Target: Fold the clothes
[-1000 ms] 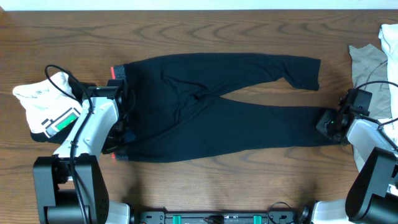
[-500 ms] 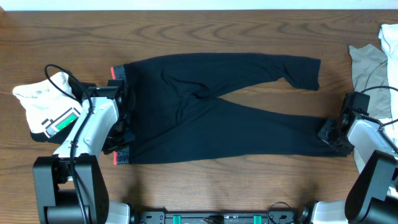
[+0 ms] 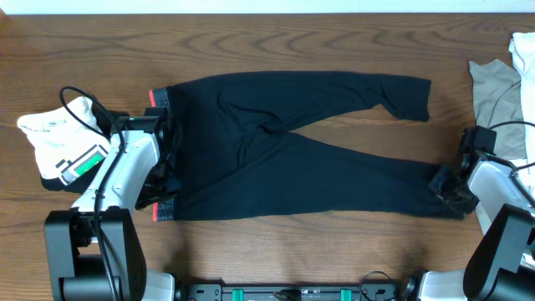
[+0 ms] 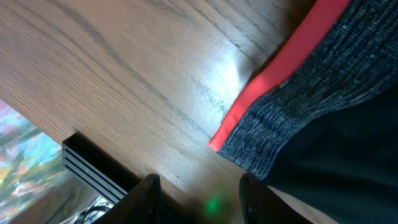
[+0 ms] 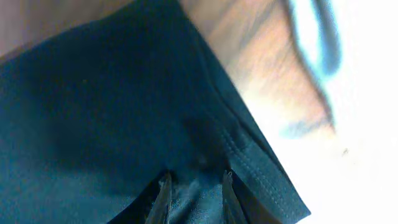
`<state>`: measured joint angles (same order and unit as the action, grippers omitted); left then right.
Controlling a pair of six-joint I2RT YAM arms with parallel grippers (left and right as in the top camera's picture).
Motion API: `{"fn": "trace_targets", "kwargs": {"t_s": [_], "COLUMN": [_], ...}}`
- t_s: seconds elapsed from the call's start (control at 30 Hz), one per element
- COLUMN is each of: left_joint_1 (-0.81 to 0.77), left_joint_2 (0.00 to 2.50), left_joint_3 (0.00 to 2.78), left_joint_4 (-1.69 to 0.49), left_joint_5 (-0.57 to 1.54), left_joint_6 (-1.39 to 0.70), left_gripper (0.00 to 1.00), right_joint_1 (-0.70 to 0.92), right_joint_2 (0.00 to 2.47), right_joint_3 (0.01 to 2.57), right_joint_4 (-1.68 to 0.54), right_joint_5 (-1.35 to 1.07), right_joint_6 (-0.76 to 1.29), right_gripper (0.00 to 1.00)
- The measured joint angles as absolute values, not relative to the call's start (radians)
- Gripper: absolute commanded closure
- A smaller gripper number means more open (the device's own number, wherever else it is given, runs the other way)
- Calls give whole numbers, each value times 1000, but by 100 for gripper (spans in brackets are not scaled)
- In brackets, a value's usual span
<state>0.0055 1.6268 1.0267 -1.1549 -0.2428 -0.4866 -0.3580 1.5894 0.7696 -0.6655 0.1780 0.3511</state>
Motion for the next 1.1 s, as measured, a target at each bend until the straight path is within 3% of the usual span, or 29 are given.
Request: {"fn": "trace_targets", "kwargs": {"t_s": [0.23,0.33,0.37,0.63,0.83,0.93,1.0,1.03,1.1], "left_joint_1": [6,6,6,6,6,6,6,6,5], "left_joint_2": [1514,1425,1388,1251,1328,1412,1477,1513,1565], "left_joint_3": [1029,1042,1047,1058,1060,1061,1061,1061,1062], "left_joint_4": [-1163,-1143,-1127,-896,-758,-723,-710,-703,-694], "left_joint_5": [-243,-244,-243,-81,57,114,149,163,180], "left_joint_6": [-487,-486,-485,-398,-316,-281,-263,-257,-251], "left_gripper": [56,51,49,48,48,48,48,48,48], "right_joint_1": [-358,-358,-358,-358,-356,-352,-342,-333,-313], "right_joint_2": [1430,1317,1285,1143,1278,1384,1462,1502,1570], "right_joint_3": [827,885,897,940,940,940,940,940,940], "right_joint_4": [-774,-767,-758,-596,-437,-333,-262,-224,-172], "right_joint_5": [124,93,76,-130,-240,-275,-307,-328,-364], "right_joint_6": [347,341,339,269,220,188,164,159,147], "right_gripper": [65,37,33,39,30,37,52,66,73]}}
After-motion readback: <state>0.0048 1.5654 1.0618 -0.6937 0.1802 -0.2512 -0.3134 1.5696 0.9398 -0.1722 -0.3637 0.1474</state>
